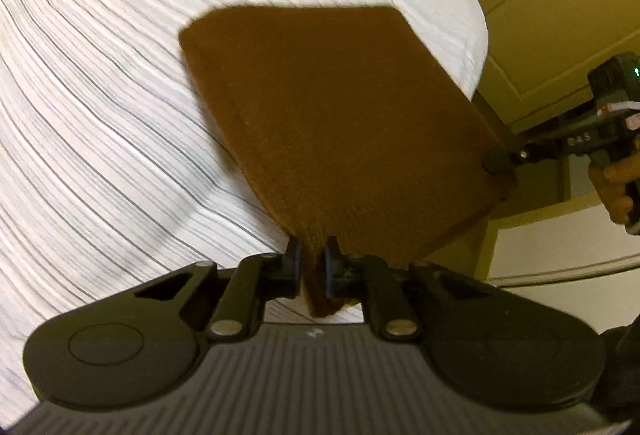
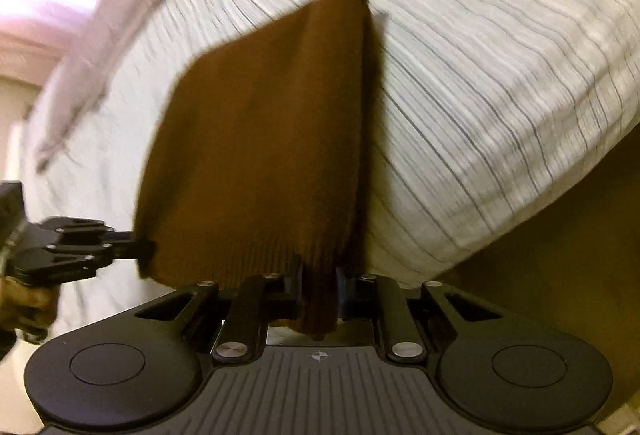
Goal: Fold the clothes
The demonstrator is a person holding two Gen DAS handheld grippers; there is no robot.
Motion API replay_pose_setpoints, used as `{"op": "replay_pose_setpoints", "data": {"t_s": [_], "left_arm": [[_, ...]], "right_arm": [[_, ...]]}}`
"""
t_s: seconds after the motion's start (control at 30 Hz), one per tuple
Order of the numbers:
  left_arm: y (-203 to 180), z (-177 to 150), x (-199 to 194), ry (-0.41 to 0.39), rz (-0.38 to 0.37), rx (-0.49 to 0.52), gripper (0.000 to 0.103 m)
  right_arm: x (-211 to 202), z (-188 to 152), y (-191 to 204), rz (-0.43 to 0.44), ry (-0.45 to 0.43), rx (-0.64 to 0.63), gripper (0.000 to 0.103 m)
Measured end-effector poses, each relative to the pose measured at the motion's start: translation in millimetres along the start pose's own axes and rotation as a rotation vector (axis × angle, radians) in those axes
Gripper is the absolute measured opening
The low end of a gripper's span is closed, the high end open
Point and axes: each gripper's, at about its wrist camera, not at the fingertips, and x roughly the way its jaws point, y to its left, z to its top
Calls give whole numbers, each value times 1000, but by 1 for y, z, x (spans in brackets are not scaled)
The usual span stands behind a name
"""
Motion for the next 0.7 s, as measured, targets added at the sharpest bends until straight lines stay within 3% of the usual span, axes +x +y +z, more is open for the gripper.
{"op": "replay_pose_setpoints", "data": {"t_s": [0.1, 0.17, 0.23, 0.37, 0.43, 0.5, 0.53, 0.7], "left_arm": [[3, -9, 24, 34, 42, -20, 11], [7, -13, 26, 41, 60, -38, 17], [9, -15, 20, 43, 69, -41, 21], [15, -5, -8, -11, 126, -30, 22], [20, 11, -19, -70, 146, -29, 22], [22, 30, -22, -119, 149, -10, 22], [23, 42, -21, -141, 143, 3, 22], [25, 97, 21, -159, 133, 81, 22]], "right_arm": [[20, -1, -5, -2, 12, 8, 15], [18, -2, 0, -37, 3, -23, 56], [10, -1, 7, -76, -16, -60, 69], [-19, 9, 18, -118, -116, -142, 69], [-27, 22, 28, -89, -175, -180, 69], [-23, 40, 40, -50, -200, -228, 65], [-20, 49, 45, -32, -211, -253, 56], [29, 104, 45, -19, -251, -348, 54]]}}
